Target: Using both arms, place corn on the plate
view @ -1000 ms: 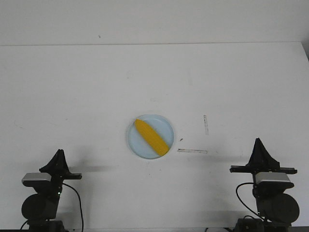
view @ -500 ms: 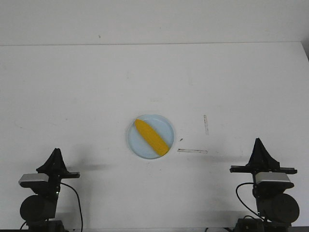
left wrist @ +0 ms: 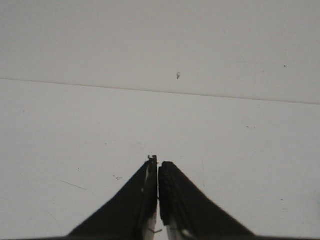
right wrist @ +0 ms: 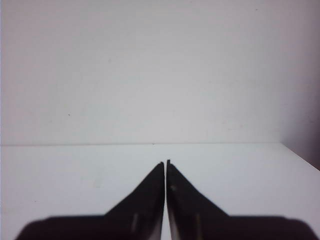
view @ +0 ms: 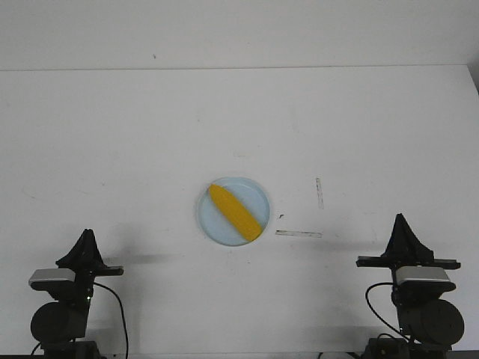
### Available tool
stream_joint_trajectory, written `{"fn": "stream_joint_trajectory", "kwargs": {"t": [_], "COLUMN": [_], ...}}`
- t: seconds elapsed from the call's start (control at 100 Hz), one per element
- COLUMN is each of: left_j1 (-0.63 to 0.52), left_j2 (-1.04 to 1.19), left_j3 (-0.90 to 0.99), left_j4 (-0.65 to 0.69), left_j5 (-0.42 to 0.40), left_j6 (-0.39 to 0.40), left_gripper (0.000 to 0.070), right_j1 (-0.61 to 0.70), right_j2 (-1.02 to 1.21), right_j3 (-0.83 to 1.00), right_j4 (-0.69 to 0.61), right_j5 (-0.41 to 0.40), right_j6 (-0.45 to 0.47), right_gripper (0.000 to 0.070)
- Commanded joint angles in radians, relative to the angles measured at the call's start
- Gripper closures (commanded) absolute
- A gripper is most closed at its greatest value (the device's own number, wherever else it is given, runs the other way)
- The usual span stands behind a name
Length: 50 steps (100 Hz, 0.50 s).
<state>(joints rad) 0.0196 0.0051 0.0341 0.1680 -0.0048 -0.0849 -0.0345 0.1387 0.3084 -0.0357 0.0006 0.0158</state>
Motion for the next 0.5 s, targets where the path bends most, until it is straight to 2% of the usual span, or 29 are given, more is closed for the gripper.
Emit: {"fn": "stream_joint_trajectory", "kwargs": {"t": [0.0,0.49], "left_j1": [0.002,0.002], "left_j2": [-0.002,-0.002], "left_j3": [-0.021,-0.021], "left_j4": [0.013,0.013], "left_j5": [-0.003,-0.003], "left_j6": [0.013,0.013], "left_gripper": [0.0699,0.0699], "right_j1": [-0.002,-0.002], "right_j2": [-0.002,-0.002], "right_j3": [0.002,0.002], "right_j4": [0.013,0.013], "right_j5": [0.0,0.0], "right_j6": [0.009,0.009], "right_gripper": [0.0693,0.0693]}}
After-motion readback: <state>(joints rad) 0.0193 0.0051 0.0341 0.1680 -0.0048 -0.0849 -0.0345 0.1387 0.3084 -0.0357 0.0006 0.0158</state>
